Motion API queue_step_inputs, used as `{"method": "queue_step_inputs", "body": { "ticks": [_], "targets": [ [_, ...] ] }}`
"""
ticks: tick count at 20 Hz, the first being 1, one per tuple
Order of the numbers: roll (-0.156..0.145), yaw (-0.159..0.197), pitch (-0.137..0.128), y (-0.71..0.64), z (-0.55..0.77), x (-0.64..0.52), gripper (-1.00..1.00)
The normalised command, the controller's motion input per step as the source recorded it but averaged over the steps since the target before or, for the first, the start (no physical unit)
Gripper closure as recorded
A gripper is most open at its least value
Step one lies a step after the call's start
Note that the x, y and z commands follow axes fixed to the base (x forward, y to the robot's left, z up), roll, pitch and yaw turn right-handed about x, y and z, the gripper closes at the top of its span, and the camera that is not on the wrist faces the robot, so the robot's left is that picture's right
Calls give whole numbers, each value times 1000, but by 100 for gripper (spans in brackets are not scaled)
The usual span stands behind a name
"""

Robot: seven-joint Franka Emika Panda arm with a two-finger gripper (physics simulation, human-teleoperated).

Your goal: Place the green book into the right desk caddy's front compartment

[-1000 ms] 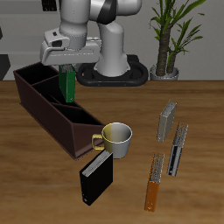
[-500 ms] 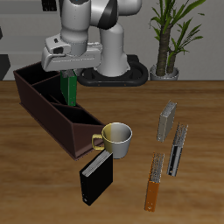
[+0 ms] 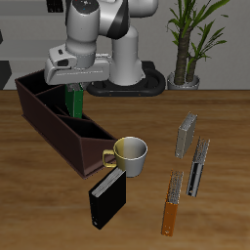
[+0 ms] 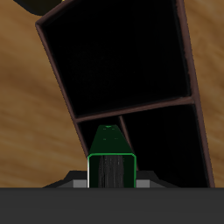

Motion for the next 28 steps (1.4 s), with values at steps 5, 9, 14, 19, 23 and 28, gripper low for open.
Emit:
{"method": "queue_step_inputs", "body": {
  "ticks": [5, 9, 14, 19, 23, 28],
  "targets": [
    [0, -2, 28, -12, -176, 60, 100],
    [-10, -1, 13, -58, -78, -6, 100],
    [-30, -9, 26, -88, -166, 57, 100],
    [4, -17, 59, -7, -176, 94, 100],
    [-25, -41, 29, -68, -41, 33, -100],
    [-15, -16, -8, -16, 32, -28, -100]
  ]
}}
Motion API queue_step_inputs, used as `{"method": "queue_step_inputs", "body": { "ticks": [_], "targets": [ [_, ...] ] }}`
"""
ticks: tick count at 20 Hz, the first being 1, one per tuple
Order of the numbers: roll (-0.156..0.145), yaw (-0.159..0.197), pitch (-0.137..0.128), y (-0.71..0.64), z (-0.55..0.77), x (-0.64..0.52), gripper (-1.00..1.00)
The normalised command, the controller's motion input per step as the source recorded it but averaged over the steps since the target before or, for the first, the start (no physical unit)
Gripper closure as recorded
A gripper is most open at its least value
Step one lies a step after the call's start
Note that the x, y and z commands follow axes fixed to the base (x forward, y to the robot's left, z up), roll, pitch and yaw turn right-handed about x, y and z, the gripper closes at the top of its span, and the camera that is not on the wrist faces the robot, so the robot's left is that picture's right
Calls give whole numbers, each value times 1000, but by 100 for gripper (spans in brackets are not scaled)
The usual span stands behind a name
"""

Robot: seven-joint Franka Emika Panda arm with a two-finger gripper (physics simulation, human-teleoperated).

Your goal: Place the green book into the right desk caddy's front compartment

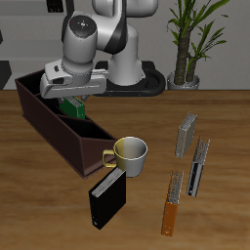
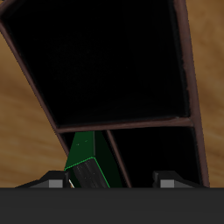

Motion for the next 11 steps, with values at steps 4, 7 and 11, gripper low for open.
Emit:
{"method": "queue_step_inputs", "body": {
  "ticks": [4, 7, 11],
  "targets": [
    [0, -22, -20, 28, 132, -44, -100],
    [27, -5, -35, 111, 177, -60, -100],
    [18, -55, -33, 122, 226, -55, -100]
  ]
}}
